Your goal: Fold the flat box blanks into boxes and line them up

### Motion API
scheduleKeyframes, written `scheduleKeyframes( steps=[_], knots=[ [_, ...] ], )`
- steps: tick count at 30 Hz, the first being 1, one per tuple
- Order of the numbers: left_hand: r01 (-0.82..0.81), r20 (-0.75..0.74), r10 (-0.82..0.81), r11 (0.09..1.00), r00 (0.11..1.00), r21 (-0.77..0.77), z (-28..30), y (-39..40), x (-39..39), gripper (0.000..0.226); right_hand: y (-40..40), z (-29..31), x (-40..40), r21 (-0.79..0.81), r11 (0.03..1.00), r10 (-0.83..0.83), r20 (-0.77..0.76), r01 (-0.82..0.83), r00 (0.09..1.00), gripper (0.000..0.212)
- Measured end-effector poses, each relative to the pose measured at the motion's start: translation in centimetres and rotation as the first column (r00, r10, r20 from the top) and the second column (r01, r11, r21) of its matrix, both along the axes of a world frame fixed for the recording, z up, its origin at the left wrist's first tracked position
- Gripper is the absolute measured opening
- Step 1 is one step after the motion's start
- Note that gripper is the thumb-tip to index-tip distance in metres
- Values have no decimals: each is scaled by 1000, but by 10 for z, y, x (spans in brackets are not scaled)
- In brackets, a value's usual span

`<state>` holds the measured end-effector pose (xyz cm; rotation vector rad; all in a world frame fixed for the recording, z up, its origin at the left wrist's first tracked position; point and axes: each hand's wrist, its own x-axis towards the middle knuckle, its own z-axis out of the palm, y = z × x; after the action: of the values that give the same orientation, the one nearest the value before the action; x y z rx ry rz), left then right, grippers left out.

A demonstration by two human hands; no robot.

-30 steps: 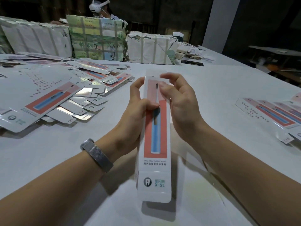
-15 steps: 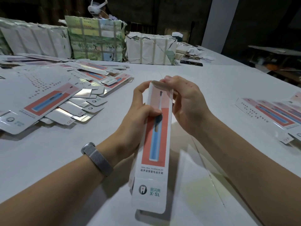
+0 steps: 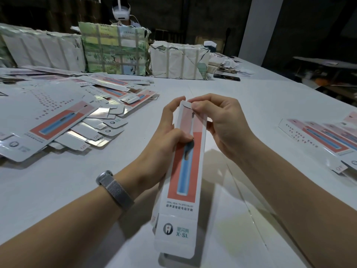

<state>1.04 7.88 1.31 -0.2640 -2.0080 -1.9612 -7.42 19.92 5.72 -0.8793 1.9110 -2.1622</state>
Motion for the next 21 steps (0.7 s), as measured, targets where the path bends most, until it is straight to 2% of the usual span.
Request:
scheduleKeyframes(
  steps=[7, 10, 14, 21],
  knots=[
    [47, -1, -47, 999, 999, -10, 2, -2, -1, 78, 6, 4, -8, 99, 995, 15, 2, -15, 1000, 18],
    [41, 10, -41, 999, 999, 0, 2, -3, -1, 74, 9, 6, -11, 156, 987, 37, -28, -32, 999, 16],
    [18, 32, -19, 1000, 999, 24, 4, -6, 1, 62, 12, 5, -11, 183, 983, 58, -173, -26, 983, 24],
    [23, 17, -24, 999, 1000, 35, 4, -3, 2, 58, 10, 2, -8, 121, 993, 36, -264, -4, 964, 9]
  ],
)
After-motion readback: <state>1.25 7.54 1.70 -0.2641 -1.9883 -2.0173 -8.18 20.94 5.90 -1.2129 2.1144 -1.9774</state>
